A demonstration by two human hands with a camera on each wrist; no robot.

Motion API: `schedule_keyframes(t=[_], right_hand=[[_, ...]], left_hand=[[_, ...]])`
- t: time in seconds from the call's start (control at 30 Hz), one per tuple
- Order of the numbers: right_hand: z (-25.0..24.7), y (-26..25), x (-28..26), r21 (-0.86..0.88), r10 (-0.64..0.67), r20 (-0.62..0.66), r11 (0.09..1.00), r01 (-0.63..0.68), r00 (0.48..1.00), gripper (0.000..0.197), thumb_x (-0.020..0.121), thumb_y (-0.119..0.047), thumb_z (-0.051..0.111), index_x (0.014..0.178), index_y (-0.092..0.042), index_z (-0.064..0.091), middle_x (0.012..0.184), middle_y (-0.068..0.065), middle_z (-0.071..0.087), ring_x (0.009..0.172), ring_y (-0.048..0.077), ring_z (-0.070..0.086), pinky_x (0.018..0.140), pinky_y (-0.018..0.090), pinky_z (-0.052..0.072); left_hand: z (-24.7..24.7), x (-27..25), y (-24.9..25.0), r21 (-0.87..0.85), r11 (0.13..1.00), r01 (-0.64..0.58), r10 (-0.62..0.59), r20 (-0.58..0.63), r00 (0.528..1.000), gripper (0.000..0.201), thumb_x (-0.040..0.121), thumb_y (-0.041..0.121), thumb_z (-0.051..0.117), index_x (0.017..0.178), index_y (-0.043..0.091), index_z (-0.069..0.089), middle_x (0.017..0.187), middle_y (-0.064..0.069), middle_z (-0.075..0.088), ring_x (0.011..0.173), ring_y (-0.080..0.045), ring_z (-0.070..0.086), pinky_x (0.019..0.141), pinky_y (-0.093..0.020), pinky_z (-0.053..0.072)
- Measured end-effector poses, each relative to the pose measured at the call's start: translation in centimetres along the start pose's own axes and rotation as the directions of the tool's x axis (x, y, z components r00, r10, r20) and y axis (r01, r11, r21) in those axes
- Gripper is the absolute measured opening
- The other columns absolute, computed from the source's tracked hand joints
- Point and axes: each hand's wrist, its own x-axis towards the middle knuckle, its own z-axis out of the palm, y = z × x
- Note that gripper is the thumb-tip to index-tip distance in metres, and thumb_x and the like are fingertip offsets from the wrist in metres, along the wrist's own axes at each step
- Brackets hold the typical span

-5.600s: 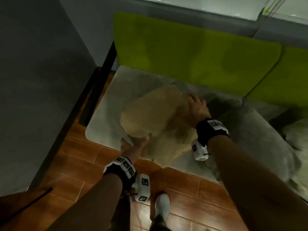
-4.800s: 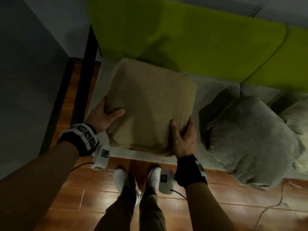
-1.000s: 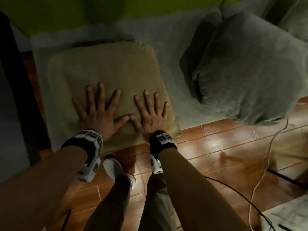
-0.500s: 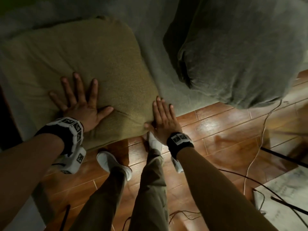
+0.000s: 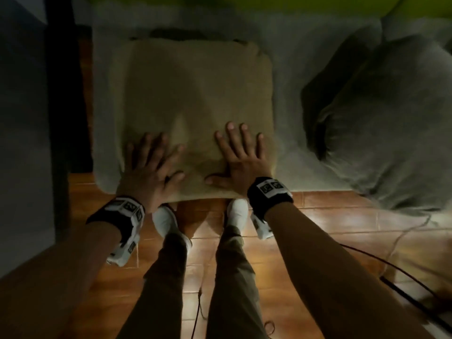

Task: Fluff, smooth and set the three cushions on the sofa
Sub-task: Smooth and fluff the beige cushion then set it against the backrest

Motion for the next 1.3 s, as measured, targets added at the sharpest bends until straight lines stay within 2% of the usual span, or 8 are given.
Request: schedule_keyframes(t=[0.17,0.3,0.43,0.6,0.7,0.83,1.0,1.3], right_hand=[[0.5,-0.9,0.2,0.018,0.013,0.037,1.0,-0.014,0.999,0.11,0.073,-0.097,0.026,0.147,-0.042,-0.034,0.154,-0.01,-0.043,0.151,0.025,-0.027,0.12,0.063,-0.013],[0.0,-0.8,0.8,0.014,0.03,0.148,0.999,-0.032,0.988,0.109,0.074,-0.098,0.023,0.137,-0.043,-0.047,0.145,-0.01,-0.053,0.144,0.025,-0.038,0.119,0.064,-0.014],[-2.6,-1.7,0.7,0.024,0.04,0.178,0.999,-0.045,0.983,0.107,0.078,-0.096,0.024,0.134,-0.044,-0.05,0.143,-0.011,-0.057,0.146,0.026,-0.04,0.119,0.064,-0.015],[-7.6,-3.1,-3.6,0.067,-0.143,-0.314,0.983,0.172,0.939,0.07,0.098,-0.054,0.038,0.16,-0.034,0.012,0.17,0.0,-0.001,0.156,0.027,-0.004,0.118,0.07,-0.003],[-7.0,-5.9,-4.2,-0.091,-0.388,-0.254,0.921,0.378,0.886,0.075,0.097,-0.055,0.043,0.159,-0.043,0.002,0.168,-0.007,-0.009,0.154,0.023,-0.009,0.116,0.073,-0.001],[-2.8,-6.4,-1.0,-0.232,-0.248,0.035,0.94,0.249,0.968,0.111,0.082,-0.077,0.054,0.151,-0.046,-0.027,0.165,-0.01,-0.031,0.151,0.023,-0.027,0.112,0.078,-0.006],[-2.2,-7.6,0.2,-0.286,-0.172,0.106,0.938,0.195,0.979,0.116,0.078,-0.079,0.054,0.152,-0.044,-0.028,0.164,-0.007,-0.035,0.151,0.027,-0.031,0.111,0.077,-0.009],[-5.4,-15.8,-2.2,-0.122,-0.307,-0.349,0.952,0.282,0.885,0.069,0.096,-0.055,0.052,0.157,-0.033,0.029,0.17,0.002,0.014,0.157,0.031,0.004,0.116,0.072,-0.007]], left_hand=[[6.4,-3.6,-2.4,-0.083,0.968,0.237,-0.198,0.324,0.925,0.092,0.084,0.072,-0.021,0.157,0.035,0.02,0.165,-0.009,-0.021,0.147,-0.045,-0.026,0.116,-0.069,0.004],[6.0,-4.5,-0.4,-0.36,0.832,0.423,-0.359,0.231,0.904,0.072,0.088,0.076,0.005,0.149,0.05,-0.022,0.161,0.009,-0.032,0.152,-0.035,-0.013,0.119,-0.062,0.006],[3.5,-4.9,-0.8,-0.601,0.45,0.661,-0.592,0.353,0.724,0.06,0.099,0.06,0.024,0.154,0.036,0.016,0.164,-0.001,0.02,0.147,-0.034,0.025,0.116,-0.062,0.019],[1.5,-7.0,-2.0,-0.793,0.105,0.601,-0.741,0.34,0.579,0.083,0.092,0.07,0.043,0.158,0.03,0.012,0.166,-0.006,0.017,0.148,-0.031,0.025,0.116,-0.049,0.026],[1.3,-6.7,-3.2,-0.838,0.024,0.545,-0.666,0.393,0.634,0.08,0.093,0.059,0.054,0.157,0.028,0.018,0.153,-0.003,0.041,0.137,-0.029,0.044,0.106,-0.04,0.039],[2.0,-6.5,-4.6,-0.874,-0.063,0.482,-0.574,0.427,0.699,0.028,0.091,0.038,0.066,0.107,0.015,0.066,0.106,-0.015,0.07,0.095,-0.032,0.069,0.088,-0.05,0.058],[3.5,-8.3,-5.7,-0.895,-0.368,0.251,-0.653,0.441,0.616,0.016,0.095,0.02,0.066,0.108,0.014,0.06,0.116,-0.01,0.067,0.1,-0.024,0.069,0.074,-0.031,0.058],[2.6,-10.9,-6.0,-0.938,-0.304,0.164,-0.616,0.325,0.717,0.03,0.089,0.012,0.072,0.105,0.033,0.057,0.094,0.014,0.061,0.084,-0.001,0.06,0.071,-0.023,0.053]])
